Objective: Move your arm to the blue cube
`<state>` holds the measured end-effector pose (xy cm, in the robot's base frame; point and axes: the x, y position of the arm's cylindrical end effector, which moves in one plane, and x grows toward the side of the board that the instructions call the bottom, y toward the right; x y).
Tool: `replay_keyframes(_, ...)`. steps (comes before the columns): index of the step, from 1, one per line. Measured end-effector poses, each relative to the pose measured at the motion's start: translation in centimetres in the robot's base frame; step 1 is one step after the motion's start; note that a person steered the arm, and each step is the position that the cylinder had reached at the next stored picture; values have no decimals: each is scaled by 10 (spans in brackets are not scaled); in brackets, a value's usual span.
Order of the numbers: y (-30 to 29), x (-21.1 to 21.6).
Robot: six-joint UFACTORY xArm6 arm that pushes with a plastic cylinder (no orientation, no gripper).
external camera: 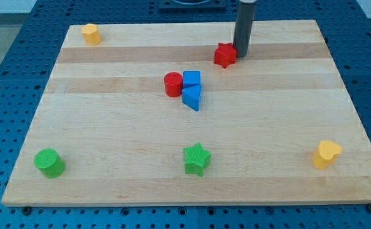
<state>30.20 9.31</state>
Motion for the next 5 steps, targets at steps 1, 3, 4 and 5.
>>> replay_keyframes(1, -17, 0)
replay_keyframes(3, -51, -2)
replay_keyframes(4, -65, -2)
replay_keyframes(5, -80, -2)
